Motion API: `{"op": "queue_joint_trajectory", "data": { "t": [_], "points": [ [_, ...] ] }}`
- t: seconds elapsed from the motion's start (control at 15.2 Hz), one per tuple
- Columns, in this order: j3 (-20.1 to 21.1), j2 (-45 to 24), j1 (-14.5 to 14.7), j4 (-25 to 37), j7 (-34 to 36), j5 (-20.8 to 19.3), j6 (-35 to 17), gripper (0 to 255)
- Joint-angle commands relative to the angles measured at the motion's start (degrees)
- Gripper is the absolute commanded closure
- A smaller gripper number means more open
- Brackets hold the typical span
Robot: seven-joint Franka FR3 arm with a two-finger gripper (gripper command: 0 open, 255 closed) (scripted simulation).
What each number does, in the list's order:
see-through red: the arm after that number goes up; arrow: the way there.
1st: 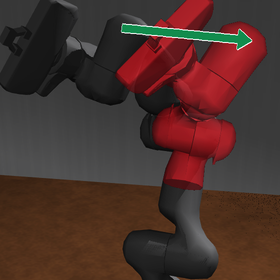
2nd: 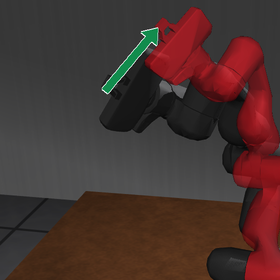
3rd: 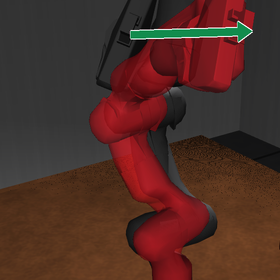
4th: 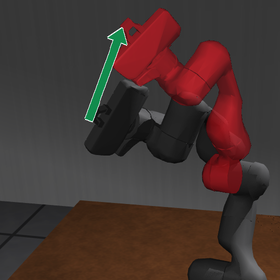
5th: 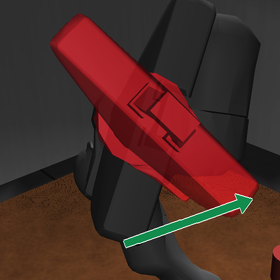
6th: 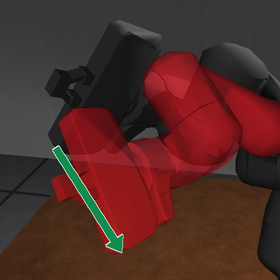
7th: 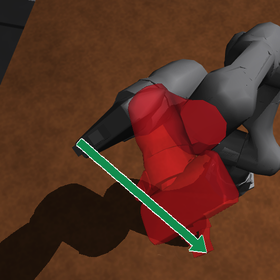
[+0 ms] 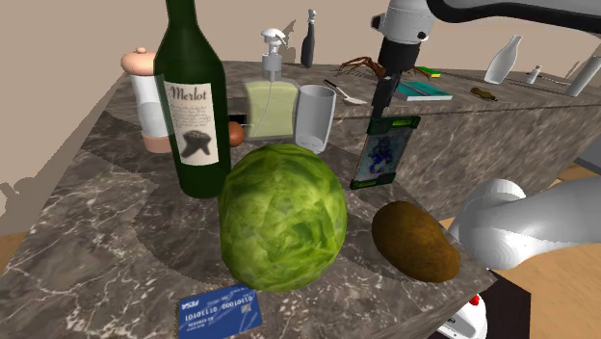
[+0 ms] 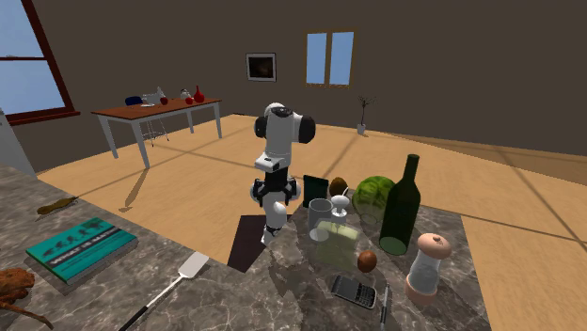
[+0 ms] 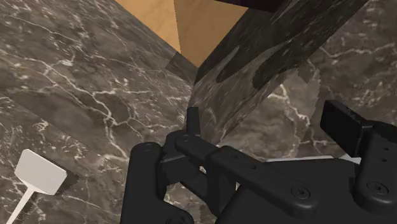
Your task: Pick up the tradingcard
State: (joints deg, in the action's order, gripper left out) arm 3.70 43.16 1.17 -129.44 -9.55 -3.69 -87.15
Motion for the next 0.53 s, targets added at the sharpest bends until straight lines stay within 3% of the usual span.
{"op": "queue_joint_trajectory", "data": {
  "t": [0.0, 0.46],
  "points": [
    [0.0, 0.0, 0.0, 0.0, 0.0, 0.0, 0.0, 0],
    [7.4, -11.0, 6.1, 15.6, -6.0, 0.0, 14.0, 0]
  ]
}}
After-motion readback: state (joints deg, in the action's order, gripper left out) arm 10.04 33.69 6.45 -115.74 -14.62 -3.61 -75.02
